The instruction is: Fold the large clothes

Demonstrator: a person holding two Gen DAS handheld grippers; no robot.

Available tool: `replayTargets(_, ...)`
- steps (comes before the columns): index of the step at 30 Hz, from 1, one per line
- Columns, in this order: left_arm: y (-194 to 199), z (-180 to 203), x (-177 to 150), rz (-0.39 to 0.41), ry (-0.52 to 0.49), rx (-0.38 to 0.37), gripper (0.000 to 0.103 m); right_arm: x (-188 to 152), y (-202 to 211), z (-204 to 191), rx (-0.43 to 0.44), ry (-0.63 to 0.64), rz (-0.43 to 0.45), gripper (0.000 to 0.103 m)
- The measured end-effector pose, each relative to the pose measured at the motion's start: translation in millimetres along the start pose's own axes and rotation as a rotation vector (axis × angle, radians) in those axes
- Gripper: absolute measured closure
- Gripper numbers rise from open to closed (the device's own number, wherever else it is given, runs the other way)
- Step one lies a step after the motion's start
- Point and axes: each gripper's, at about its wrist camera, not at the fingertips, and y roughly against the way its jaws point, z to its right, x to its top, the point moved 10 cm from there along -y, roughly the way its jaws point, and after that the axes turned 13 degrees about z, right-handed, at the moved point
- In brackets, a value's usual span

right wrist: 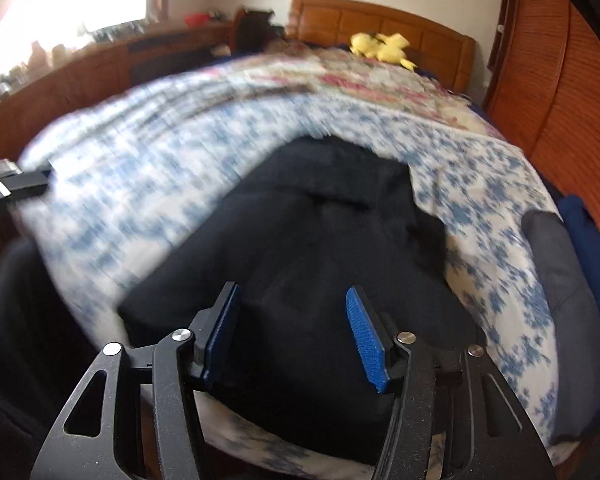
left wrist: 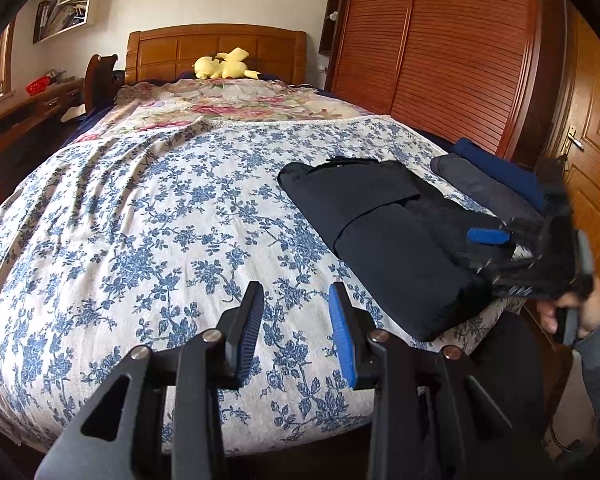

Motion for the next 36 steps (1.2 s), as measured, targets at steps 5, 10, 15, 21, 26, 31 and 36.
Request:
replayTargets(5, 2.3, -3.7, -0.3, -0.002, 0.003, 0.007, 0.071, -44.9, -11.0, 5.9, -0.039, 0.002, -0.035, 0.046)
replayTargets(10, 2.6, -3.0, 2.0, 0.006, 0.005, 0.004, 0.071, -40.2, -3.1, 10.1, -0.025, -0.043, -0.03, 0.046)
replayTargets(15, -2.0, 1.5, -1.2, -0.006, 0.0, -0.002, 0.071, -8.4, 13.7, 10.7, 0.001, -0.1, 0.039, 0.047)
replayTargets(21, -6.6, 4.8, -4.6, -0.017, -0.007, -0.008, 0.071, 22.2, 15.0, -33.9, 0.124, -0.085, 0.088, 0.047)
replayTargets(26, -8.1, 6.0, -4.0, -0.017, -0.014, -0.01, 0.071, 4.8, -2.2, -53.9, 0.162, -0.072, 0.035, 0.047)
replayTargets(31, -22.1, 9.1, -5.6, -0.031, -0.022, -0.027, 0.071, -9.3, -2.0, -47.9, 0.184, -0.142, 0.035, 0.047)
replayTargets(36, -47.9, 17.8, -2.9, -0.036, -0.033, -0.074, 0.07, -3.6, 21.6, -19.1, 0.106, -0.163, 0.087, 0.047)
